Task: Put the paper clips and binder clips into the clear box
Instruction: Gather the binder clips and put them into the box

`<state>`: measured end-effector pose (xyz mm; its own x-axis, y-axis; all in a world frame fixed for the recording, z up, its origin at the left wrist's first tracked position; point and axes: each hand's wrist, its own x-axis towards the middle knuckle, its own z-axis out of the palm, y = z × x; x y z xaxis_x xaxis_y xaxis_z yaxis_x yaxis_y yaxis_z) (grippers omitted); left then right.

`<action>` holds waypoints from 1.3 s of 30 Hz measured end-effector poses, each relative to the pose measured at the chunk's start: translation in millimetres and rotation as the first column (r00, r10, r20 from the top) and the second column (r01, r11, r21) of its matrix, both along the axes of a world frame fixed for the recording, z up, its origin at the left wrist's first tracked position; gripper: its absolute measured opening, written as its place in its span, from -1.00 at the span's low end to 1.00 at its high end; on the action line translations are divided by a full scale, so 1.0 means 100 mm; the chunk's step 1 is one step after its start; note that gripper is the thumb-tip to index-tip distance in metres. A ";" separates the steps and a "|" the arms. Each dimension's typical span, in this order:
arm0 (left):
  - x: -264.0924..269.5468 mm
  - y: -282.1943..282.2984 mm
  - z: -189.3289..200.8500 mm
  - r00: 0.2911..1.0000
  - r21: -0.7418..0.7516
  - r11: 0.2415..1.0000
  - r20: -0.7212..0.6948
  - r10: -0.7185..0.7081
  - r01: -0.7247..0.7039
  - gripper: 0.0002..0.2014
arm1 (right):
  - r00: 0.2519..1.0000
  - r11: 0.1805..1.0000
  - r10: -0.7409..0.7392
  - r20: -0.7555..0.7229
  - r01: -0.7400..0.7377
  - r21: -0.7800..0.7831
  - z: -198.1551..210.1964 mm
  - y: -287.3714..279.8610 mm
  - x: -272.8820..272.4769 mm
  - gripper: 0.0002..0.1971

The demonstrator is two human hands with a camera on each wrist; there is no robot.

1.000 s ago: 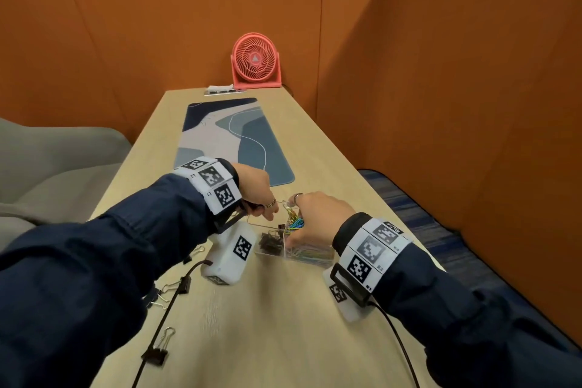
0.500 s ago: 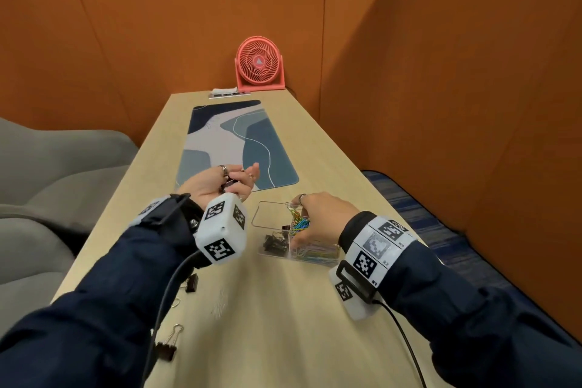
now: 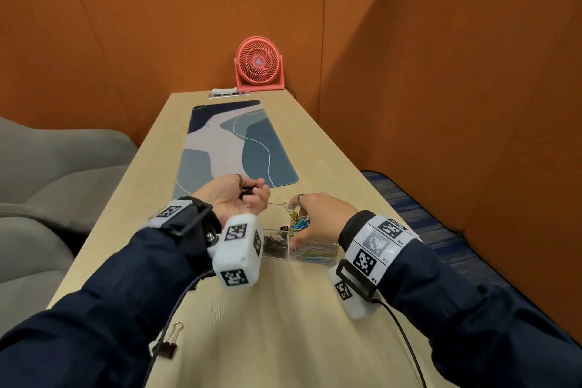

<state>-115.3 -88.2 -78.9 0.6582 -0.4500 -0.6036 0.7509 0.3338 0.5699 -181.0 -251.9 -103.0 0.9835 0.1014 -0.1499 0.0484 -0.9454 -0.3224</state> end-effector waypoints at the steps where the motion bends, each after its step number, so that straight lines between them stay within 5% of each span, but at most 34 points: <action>1: -0.04 -0.02 0.02 0.993 0.070 0.992 0.049 -0.109 0.105 -0.78 | 1.000 1.000 0.000 0.004 0.000 0.000 0.00 0.00 0.00 -0.19; 4: -0.12 -0.11 0.09 0.903 0.388 0.863 0.144 -0.404 0.324 -0.76 | 1.000 1.000 0.003 0.009 -0.003 0.005 -0.01 0.00 0.01 -0.20; 9: -0.07 -0.21 0.09 0.726 0.815 0.467 0.084 -0.682 0.344 -0.74 | 1.000 1.000 0.020 0.012 -0.020 0.003 -0.03 -0.01 0.00 -0.21; 18: -0.10 -0.38 0.28 0.474 0.988 -0.071 -0.130 -0.871 0.140 -0.77 | 0.999 1.000 0.027 0.037 -0.027 0.002 -0.03 0.01 0.01 -0.25; 23: -0.13 -0.38 0.33 0.418 0.973 -0.231 -0.217 -0.882 0.018 -0.75 | 0.999 0.999 0.029 0.032 -0.030 0.014 -0.02 0.00 -0.02 -0.22; 28: -0.16 -0.33 0.31 0.444 0.990 -0.142 -0.121 -0.888 -0.015 -0.76 | 0.999 0.999 0.028 0.041 -0.029 0.019 -0.02 0.00 -0.04 -0.23; 33: -0.17 -0.31 0.29 0.522 0.997 0.068 0.081 -0.849 -0.044 -0.80 | 0.999 0.999 0.032 0.040 -0.033 0.022 -0.02 0.00 -0.03 -0.23; 39: -0.15 -0.27 0.21 0.708 0.793 0.608 0.411 -0.574 0.033 -0.66 | 0.999 0.999 0.035 0.032 -0.035 0.009 -0.02 0.01 -0.02 -0.22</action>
